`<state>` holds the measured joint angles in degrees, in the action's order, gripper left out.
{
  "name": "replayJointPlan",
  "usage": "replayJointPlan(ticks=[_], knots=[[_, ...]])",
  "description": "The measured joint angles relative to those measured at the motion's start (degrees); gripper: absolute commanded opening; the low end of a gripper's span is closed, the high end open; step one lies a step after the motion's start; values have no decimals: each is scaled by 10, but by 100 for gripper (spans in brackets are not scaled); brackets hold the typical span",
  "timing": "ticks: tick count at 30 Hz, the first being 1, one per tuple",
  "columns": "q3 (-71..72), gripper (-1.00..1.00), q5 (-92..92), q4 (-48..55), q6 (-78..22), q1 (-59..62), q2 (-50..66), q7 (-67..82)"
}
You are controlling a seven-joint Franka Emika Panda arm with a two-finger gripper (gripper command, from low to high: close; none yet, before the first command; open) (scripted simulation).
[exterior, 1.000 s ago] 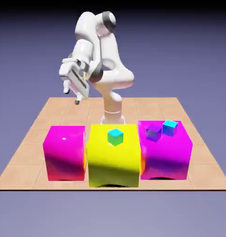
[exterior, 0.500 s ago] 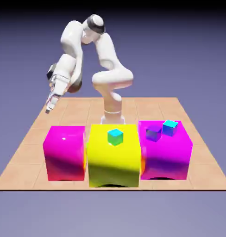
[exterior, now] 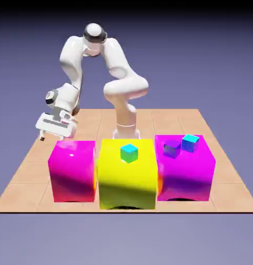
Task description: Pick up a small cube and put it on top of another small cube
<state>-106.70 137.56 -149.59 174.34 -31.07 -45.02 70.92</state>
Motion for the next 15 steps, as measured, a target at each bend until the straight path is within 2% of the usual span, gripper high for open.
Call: replayJointPlan(ticks=[10, 12, 15], knots=[[-171, 0, 246, -84, 88, -47, -72, 99], [-174, 0, 249, -85, 90, -47, -72, 101], [-217, 0, 266, -54, 44, -102, -134, 105]])
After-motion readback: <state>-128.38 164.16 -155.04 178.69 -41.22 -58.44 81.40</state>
